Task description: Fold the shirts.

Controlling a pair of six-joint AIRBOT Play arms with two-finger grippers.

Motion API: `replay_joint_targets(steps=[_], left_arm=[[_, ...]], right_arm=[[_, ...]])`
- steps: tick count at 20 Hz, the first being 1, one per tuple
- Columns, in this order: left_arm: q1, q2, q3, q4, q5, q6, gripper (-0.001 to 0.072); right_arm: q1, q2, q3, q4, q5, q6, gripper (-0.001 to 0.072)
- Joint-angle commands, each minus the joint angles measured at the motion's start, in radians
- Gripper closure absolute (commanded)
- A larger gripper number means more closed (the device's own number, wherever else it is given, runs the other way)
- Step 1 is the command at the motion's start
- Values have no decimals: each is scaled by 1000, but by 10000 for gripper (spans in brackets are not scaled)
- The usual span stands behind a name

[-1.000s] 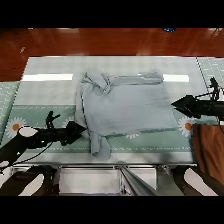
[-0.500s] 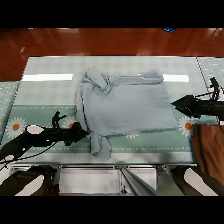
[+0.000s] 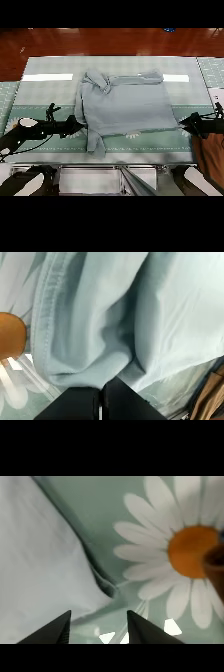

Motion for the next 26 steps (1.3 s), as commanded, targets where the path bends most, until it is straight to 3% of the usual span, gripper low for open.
replay_joint_targets(steps=[1,9,10,12,17,22,26], left_arm=[[7,1,6,-8,-16,11,689],[7,1,6,-8,-15,11,688],[7,1,6,-10,-17,7,688],[10,2,10,-10,-29,8,688],[47,55,272,-8,-108,19,689],[191,115,826,-8,-163,-8,689],[322,118,1196,-8,-241,-61,689]], right_arm=[[34,-42,-32,-4,-29,23,305],[173,-212,-19,237,-171,-70,326],[199,-225,-6,247,-174,-82,383],[246,-229,38,265,-155,-143,688],[304,-118,363,284,8,-139,689],[313,-6,900,325,33,-90,689],[310,72,1184,261,43,-47,689]])
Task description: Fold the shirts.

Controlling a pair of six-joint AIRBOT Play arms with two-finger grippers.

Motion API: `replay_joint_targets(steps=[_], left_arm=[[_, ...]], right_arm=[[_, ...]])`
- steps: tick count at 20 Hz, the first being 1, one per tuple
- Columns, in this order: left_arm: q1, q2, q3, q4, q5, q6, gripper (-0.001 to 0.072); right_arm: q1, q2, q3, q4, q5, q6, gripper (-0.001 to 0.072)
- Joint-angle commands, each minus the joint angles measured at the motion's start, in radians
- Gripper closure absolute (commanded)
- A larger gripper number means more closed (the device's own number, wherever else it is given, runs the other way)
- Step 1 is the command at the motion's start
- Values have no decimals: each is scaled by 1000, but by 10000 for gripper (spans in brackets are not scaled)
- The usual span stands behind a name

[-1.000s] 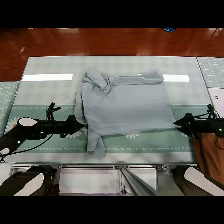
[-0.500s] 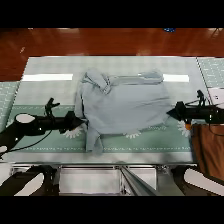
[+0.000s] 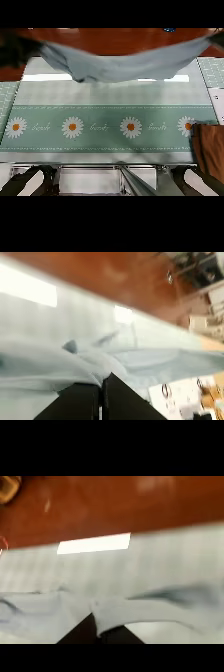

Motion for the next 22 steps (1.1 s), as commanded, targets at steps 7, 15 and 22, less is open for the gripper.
replay_joint_targets(steps=[7,15,22], left_arm=[[385,105,586,88,-240,-38,689],[-176,356,586,1107,-356,-230,689],[-351,386,547,1243,-521,-280,689]], right_arm=[[2,292,296,-309,51,154,689],[2,500,294,-518,231,236,689],[2,517,235,-532,353,282,689]])
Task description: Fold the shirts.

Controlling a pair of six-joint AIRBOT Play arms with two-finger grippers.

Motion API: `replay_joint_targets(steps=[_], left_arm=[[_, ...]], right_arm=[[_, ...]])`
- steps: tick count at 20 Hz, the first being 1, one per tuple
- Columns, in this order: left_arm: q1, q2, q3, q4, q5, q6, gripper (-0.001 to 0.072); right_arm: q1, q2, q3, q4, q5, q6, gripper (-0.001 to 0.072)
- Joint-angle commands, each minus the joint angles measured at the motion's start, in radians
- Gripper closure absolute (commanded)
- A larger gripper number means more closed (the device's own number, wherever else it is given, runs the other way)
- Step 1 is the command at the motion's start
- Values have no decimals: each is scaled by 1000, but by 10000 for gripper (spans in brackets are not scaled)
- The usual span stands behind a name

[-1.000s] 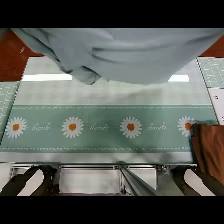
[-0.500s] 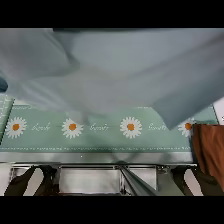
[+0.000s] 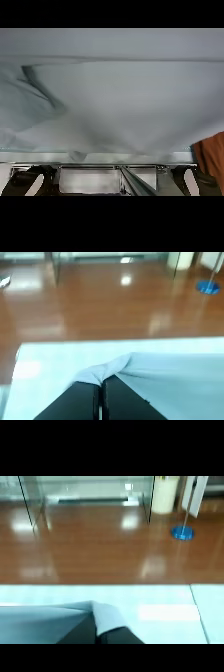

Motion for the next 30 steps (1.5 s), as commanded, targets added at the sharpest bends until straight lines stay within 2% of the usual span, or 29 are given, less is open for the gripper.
replay_joint_targets(steps=[1,5,7,10,13,15,18,21,24,28,29,30], left_arm=[[-48,11,-55,93,-58,-77,689],[-48,-34,-304,92,-52,-138,689],[-48,-115,-430,84,6,-139,688],[-48,-312,-548,54,236,-157,688],[-48,-571,-539,54,485,-197,688],[-39,-768,-470,54,551,-225,688],[-15,-1027,-284,36,515,-236,688],[24,-1223,-53,-88,424,-234,688],[52,-1326,84,-220,357,-227,688],[56,-1333,89,-276,272,-119,688],[55,-1333,87,-275,209,-28,689],[56,-1333,84,-272,154,23,689]], right_arm=[[1,9,-64,-18,57,24,689],[1,-13,-304,-4,18,20,689],[2,-76,-444,70,-43,-29,689],[2,-262,-600,175,-197,-129,689],[2,-545,-620,261,-325,-224,689],[2,-723,-582,291,-387,-250,689],[2,-956,-440,364,-420,-253,689],[32,-1116,-277,371,-422,-225,689],[67,-1212,-190,354,-426,-203,689],[68,-1230,-187,333,-388,-190,689],[61,-1226,-187,333,-357,-195,689],[50,-1219,-187,333,-314,-202,689]])
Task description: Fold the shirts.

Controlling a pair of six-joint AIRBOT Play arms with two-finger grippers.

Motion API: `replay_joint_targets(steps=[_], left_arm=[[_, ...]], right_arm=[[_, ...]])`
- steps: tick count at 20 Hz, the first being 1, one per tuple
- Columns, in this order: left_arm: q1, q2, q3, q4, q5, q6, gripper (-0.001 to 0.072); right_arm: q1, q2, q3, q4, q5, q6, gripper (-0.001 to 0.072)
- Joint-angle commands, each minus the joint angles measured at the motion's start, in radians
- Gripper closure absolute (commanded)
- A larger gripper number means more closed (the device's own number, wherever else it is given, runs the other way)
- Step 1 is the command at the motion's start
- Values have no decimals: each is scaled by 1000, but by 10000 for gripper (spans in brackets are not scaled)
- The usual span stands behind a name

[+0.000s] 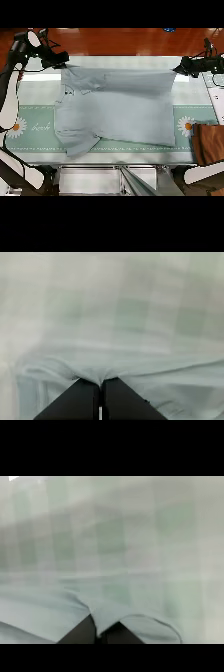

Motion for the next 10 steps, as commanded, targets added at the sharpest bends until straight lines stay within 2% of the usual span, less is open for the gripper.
replay_joint_targets(steps=[1,5,10], left_arm=[[11,-19,16,-39,-185,151,689],[39,-19,-28,-37,-276,155,689],[52,-19,-88,-37,-366,208,689]], right_arm=[[-21,-6,14,-10,131,-17,689],[-25,-2,-8,-158,344,-10,689],[-25,-2,-143,-161,353,-17,689]])
